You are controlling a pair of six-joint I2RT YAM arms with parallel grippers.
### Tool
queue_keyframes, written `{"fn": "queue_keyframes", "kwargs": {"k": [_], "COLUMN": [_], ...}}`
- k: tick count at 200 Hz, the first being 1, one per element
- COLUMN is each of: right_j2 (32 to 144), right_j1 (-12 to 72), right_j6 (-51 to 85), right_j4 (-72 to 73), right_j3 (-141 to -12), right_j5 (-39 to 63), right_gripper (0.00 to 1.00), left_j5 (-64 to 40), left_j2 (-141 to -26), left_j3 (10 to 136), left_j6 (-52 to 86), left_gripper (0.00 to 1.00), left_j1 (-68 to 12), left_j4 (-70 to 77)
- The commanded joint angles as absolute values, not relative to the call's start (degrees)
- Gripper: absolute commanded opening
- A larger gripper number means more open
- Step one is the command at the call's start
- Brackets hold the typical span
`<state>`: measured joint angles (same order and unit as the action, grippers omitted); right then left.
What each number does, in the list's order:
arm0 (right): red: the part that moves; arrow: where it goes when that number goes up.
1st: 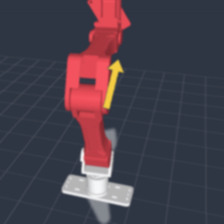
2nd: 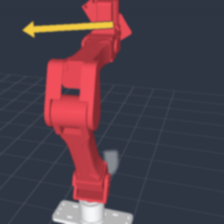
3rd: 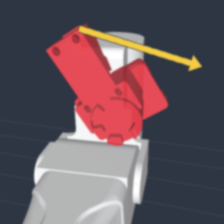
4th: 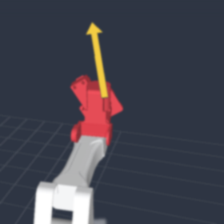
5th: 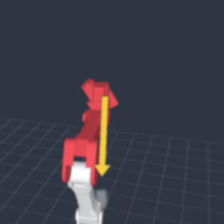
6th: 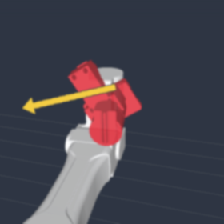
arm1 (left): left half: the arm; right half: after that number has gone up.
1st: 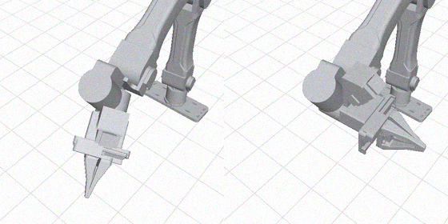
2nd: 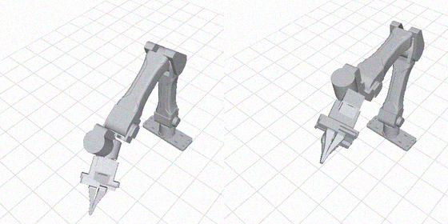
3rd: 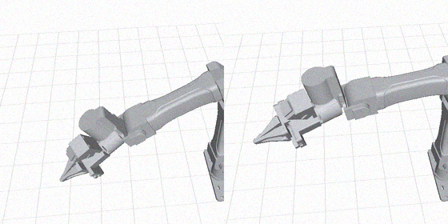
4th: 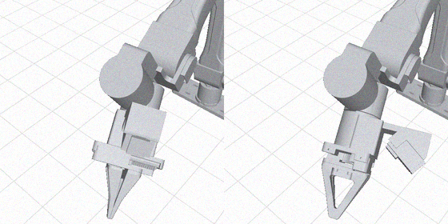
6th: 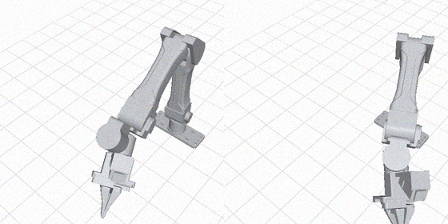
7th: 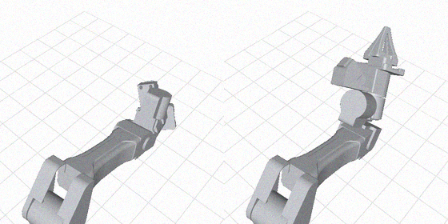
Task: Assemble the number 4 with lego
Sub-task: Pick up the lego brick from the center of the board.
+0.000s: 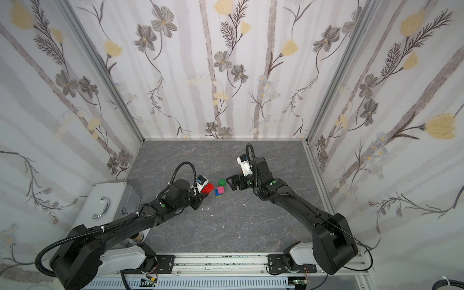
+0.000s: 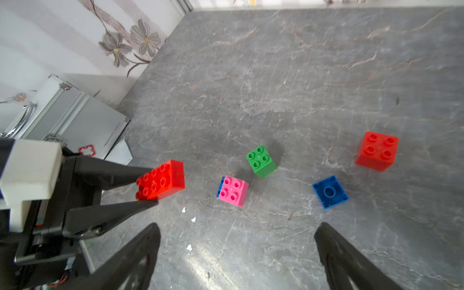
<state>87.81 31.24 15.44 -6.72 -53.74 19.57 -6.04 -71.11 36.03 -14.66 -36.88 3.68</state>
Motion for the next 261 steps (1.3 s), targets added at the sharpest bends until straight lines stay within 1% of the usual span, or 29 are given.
{"fn": "queue_keyframes", "kwargs": {"k": [1, 9, 20, 28, 41, 46, 69, 80, 90, 99, 106, 113, 127, 139, 143, 166, 180, 199, 227, 261], "right_j2": [90.1, 91.1, 95.2, 97.5, 100.3, 100.8, 101.9, 102.2, 102.4, 102.8, 103.1, 103.4, 103.8, 104.5, 104.9, 106.7, 107.7, 108.6, 110.1, 111.2], "right_j1": [30.9, 30.7, 30.5, 30.4, 30.2, 30.2, 30.2, 30.2, 30.2, 30.2, 30.3, 30.4, 30.3, 30.4, 30.4, 30.8, 31.0, 31.1, 31.2, 31.6], "right_j6": [18.8, 19.5, 21.1, 23.2, 25.4, 27.2, 32.8, 33.6, 33.6, 33.7, 33.6, 33.7, 33.6, 33.3, 33.4, 34.0, 34.3, 35.0, 35.4, 35.3], "right_j4": [-7.8, -7.9, -8.5, -8.7, -7.2, -5.9, 0.7, 1.5, 1.5, 1.6, 1.4, 1.2, 1.1, 0.8, 0.9, 1.6, 2.0, 2.8, 3.4, 2.8], "right_j3": [-55.3, -55.9, -57.2, -58.1, -58.9, -58.8, -57.4, -57.6, -57.9, -57.9, -57.8, -57.7, -57.5, -58.1, -58.4, -59.9, -60.4, -60.9, -61.8, -62.6], "right_j5": [27.6, 29.1, 30.0, 30.4, 35.7, 36.9, 41.7, 42.8, 43.2, 43.6, 43.2, 42.0, 39.2, 38.1, 38.4, 41.0, 42.3, 43.9, 44.9, 45.1], "right_gripper": [0.98, 0.97, 0.97, 0.90, 0.78, 0.75, 0.54, 0.46, 0.41, 0.39, 0.40, 0.43, 0.55, 0.56, 0.54, 0.30, 0.20, 0.10, 0.01, 0.00], "left_j5": [-8.9, -10.5, -16.0, -18.3, -19.5, -19.4, -21.9, -23.2, -23.5, -23.6, -23.7, -23.9, -24.4, -24.9, -25.2, -25.8, -25.8, -26.1, -26.4, -26.1], "left_j2": [-74.3, -74.9, -75.3, -75.9, -77.2, -77.8, -81.0, -82.9, -84.4, -85.1, -85.4, -85.7, -86.8, -88.0, -88.1, -89.0, -89.0, -89.1, -89.1, -89.1], "left_j3": [40.9, 41.7, 42.5, 42.6, 42.7, 42.8, 44.5, 45.4, 45.6, 45.2, 44.7, 44.8, 45.9, 46.9, 47.1, 47.8, 47.8, 48.4, 48.9, 49.5], "left_j6": [-27.7, -28.6, -29.6, -31.5, -34.6, -35.8, -39.2, -39.7, -40.1, -40.2, -40.1, -39.9, -40.1, -40.9, -41.1, -41.4, -41.6, -42.1, -42.2, -41.9], "left_gripper": [0.00, 0.00, 0.00, 0.00, 0.00, 0.00, 0.00, 0.00, 0.00, 0.00, 0.00, 0.00, 0.00, 0.00, 0.00, 0.00, 0.00, 0.00, 0.00, 0.00], "left_j1": [-34.2, -32.6, -31.0, -30.8, -30.8, -30.7, -30.5, -30.4, -30.4, -30.4, -30.4, -30.3, -30.1, -30.0, -30.0, -29.5, -28.9, -28.3, -28.3, -28.4], "left_j4": [-6.6, -6.6, -6.2, -5.7, -5.5, -5.8, -7.1, -7.5, -7.1, -5.0, -3.1, -2.1, -2.2, -3.1, -3.0, -3.0, -3.0, -4.7, -6.8, -8.9]}}
